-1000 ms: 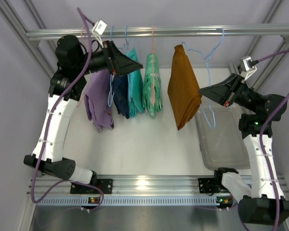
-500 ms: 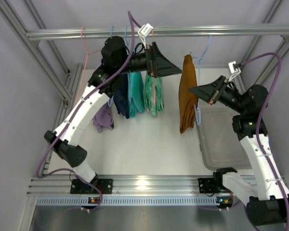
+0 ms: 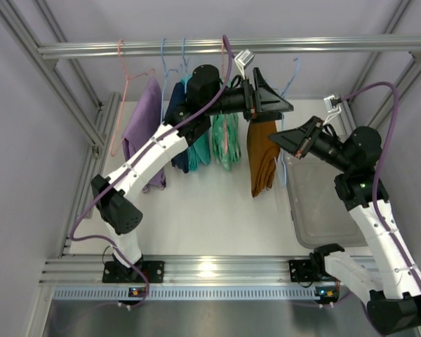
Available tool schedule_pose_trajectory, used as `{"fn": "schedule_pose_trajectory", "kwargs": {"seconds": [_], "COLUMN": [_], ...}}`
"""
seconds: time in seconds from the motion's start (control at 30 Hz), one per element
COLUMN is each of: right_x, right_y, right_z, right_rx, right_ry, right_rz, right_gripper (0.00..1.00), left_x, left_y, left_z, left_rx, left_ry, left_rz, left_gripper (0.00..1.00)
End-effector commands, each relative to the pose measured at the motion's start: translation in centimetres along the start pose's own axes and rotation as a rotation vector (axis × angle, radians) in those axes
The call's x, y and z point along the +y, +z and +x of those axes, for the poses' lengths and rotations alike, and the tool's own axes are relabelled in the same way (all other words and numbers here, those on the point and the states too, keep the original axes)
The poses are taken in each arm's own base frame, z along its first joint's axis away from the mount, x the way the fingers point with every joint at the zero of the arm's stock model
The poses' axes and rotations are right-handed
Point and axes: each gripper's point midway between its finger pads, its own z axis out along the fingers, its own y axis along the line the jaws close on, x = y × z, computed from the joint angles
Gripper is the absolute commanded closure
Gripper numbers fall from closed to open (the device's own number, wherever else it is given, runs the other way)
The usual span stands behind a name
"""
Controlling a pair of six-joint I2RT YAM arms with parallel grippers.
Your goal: Remove the trousers from the hanger
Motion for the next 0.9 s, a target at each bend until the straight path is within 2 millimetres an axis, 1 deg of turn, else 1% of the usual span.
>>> {"fn": "schedule_pose_trajectory", "kwargs": {"seconds": [0.0, 0.03, 0.13, 0.2, 0.23, 0.3, 0.33, 0.43, 0.47, 0.5, 0.53, 0.57, 0.63, 0.67, 0.7, 0.77, 0.8, 0.83, 0.87], "right_x": [7.0, 7.0, 6.8, 7.0, 6.7, 6.5, 6.5, 6.0, 5.7, 5.5, 5.4, 5.3, 5.0, 4.9, 4.7, 4.2, 4.2, 3.6, 3.4], "right_y": [-1.4, -1.4, -1.2, -1.2, -1.1, -1.0, -1.0, -0.9, -0.8, -0.7, -0.6, -0.6, -0.6, -0.6, -0.6, -1.1, -1.6, -2.0, -2.4], "right_z": [-4.7, -4.5, -4.3, -4.2, -4.1, -3.8, -3.7, -3.2, -3.0, -2.9, -2.9, -2.7, -2.5, -2.5, -2.4, -2.3, -2.7, -2.5, -2.7], "right_rx": [-0.172, -0.17, -0.166, -0.165, -0.161, -0.156, -0.155, -0.146, -0.141, -0.138, -0.137, -0.134, -0.127, -0.126, -0.125, -0.12, -0.145, -0.142, -0.157], "right_ry": [-0.278, -0.281, -0.28, -0.283, -0.278, -0.274, -0.273, -0.268, -0.272, -0.269, -0.268, -0.273, -0.276, -0.291, -0.298, -0.322, -0.34, -0.335, -0.369], "right_rz": [-0.163, -0.164, -0.166, -0.173, -0.169, -0.166, -0.165, -0.157, -0.155, -0.148, -0.145, -0.143, -0.138, -0.134, -0.123, -0.084, -0.055, -0.016, 0.007], "right_gripper": [1.0, 1.0, 1.0, 1.0, 1.0, 1.0, 1.0, 1.0, 1.0, 1.0, 0.97, 0.94, 0.71, 0.58, 0.38, 0.24, 0.16, 0.13, 0.11], "left_x": [-3.4, -3.8, -3.9, -3.8, -3.6, -3.8, -4.0, -4.3, -4.3, -4.5, -4.5, -4.5, -4.9, -5.1, -5.4, -5.7, -6.2, -6.2, -6.4], "left_y": [-0.5, -0.4, -0.1, 0.0, 0.1, 0.1, 0.1, 0.0, 0.0, -0.1, -0.1, -0.1, -0.3, -0.4, -0.5, -0.9, -1.1, -1.2, -1.4], "left_z": [-1.2, -0.7, 0.1, 0.3, 0.3, 0.3, 0.2, 0.1, 0.1, 0.1, 0.1, 0.1, 0.1, 0.1, 0.1, -0.1, -0.2, -0.3, -0.3], "left_rx": [-0.062, -0.051, -0.039, -0.038, -0.039, -0.039, -0.043, -0.045, -0.044, -0.047, -0.046, -0.046, -0.043, -0.043, -0.043, -0.049, -0.052, -0.054, -0.053], "left_ry": [0.015, 0.014, -0.011, -0.026, -0.032, -0.035, -0.033, -0.025, -0.025, -0.02, -0.012, -0.011, 0.006, 0.021, 0.033, 0.045, 0.054, 0.059, 0.065], "left_rz": [0.09, 0.099, 0.095, 0.091, 0.09, 0.097, 0.104, 0.113, 0.114, 0.116, 0.117, 0.117, 0.125, 0.135, 0.14, 0.146, 0.153, 0.153, 0.158], "left_gripper": [0.11, 0.12, 0.16, 0.19, 0.28, 0.36, 0.43, 0.54, 0.6, 0.64, 0.68, 0.76, 0.85, 0.94, 0.98, 1.0, 1.0, 1.0, 1.0]}}
